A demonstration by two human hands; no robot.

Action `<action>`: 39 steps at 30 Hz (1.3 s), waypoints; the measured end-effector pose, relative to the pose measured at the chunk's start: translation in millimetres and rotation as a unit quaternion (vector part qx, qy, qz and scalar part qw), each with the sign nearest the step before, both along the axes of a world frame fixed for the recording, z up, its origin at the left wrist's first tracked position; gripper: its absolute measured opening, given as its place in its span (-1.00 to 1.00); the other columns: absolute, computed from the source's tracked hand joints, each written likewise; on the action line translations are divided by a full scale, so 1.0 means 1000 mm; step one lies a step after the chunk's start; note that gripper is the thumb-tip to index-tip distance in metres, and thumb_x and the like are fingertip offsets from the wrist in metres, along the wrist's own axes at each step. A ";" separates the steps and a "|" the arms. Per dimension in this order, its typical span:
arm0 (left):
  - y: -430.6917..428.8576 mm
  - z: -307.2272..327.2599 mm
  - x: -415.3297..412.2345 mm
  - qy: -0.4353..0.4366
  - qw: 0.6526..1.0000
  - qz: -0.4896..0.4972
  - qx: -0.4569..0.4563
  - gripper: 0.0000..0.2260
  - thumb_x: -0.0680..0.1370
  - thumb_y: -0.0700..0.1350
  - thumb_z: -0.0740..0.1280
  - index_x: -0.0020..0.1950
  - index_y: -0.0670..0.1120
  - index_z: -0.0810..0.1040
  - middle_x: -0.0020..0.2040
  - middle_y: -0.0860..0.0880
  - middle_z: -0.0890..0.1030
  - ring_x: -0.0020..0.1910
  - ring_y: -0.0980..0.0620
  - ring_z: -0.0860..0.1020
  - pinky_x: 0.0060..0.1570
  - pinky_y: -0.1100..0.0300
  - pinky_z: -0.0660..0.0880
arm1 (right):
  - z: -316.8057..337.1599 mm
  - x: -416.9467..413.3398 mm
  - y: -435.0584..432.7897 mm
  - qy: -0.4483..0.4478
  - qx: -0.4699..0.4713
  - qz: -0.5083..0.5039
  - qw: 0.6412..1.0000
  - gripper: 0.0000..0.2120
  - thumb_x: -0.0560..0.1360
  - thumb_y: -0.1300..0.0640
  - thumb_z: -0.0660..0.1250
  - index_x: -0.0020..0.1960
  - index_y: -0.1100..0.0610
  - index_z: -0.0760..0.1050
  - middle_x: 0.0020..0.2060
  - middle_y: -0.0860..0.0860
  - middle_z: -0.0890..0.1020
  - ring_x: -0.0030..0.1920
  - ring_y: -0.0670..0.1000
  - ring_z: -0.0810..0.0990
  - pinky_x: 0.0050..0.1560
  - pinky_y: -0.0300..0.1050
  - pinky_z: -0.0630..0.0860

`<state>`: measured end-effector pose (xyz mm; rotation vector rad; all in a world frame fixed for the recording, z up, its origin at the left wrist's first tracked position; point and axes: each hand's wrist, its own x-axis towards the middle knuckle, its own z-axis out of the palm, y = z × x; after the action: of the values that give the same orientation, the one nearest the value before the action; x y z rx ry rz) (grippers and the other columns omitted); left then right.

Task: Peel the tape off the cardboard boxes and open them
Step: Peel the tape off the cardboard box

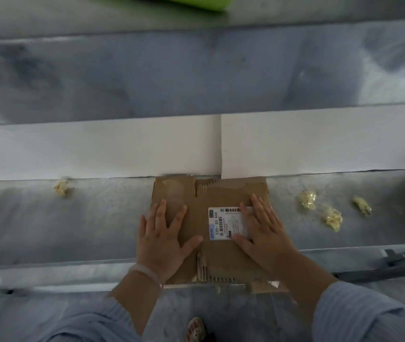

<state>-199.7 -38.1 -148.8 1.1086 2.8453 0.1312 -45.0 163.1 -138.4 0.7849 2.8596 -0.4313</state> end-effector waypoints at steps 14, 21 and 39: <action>-0.052 0.024 0.075 -0.281 0.896 0.254 0.231 -0.34 0.39 0.12 0.49 0.43 0.17 0.30 0.24 -0.01 0.18 0.19 -0.03 0.33 0.33 0.07 0.37 | 0.026 0.065 -0.030 0.112 -0.165 -0.190 0.961 -0.38 0.47 -0.10 0.41 0.47 -0.04 0.30 0.41 -0.03 0.27 0.35 0.02 0.33 0.43 0.02 0.30; -0.115 0.028 0.086 -0.241 0.910 0.251 0.226 -0.31 0.39 0.11 0.50 0.45 0.18 0.29 0.25 -0.01 0.20 0.21 -0.02 0.37 0.29 0.09 0.42 | 0.039 0.068 -0.073 0.091 -0.215 -0.159 0.959 -0.26 0.38 -0.08 0.52 0.47 -0.10 0.26 0.26 -0.01 0.29 0.24 -0.02 0.35 0.31 -0.08 0.37; -0.448 0.102 -0.051 -0.056 0.904 0.363 0.218 -0.23 0.35 0.26 0.46 0.49 0.20 0.23 0.37 -0.05 0.16 0.36 -0.08 0.28 0.38 0.11 0.27 | 0.089 -0.155 -0.369 0.144 -0.240 0.085 0.956 -0.18 0.36 -0.19 0.49 0.50 -0.25 0.15 0.11 -0.07 0.32 0.13 -0.06 0.39 0.20 -0.13 0.38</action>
<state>-250.2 -486.0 -47.0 -0.0102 3.0262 0.8729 -200.2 -206.2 -49.5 0.4090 2.8402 -1.2420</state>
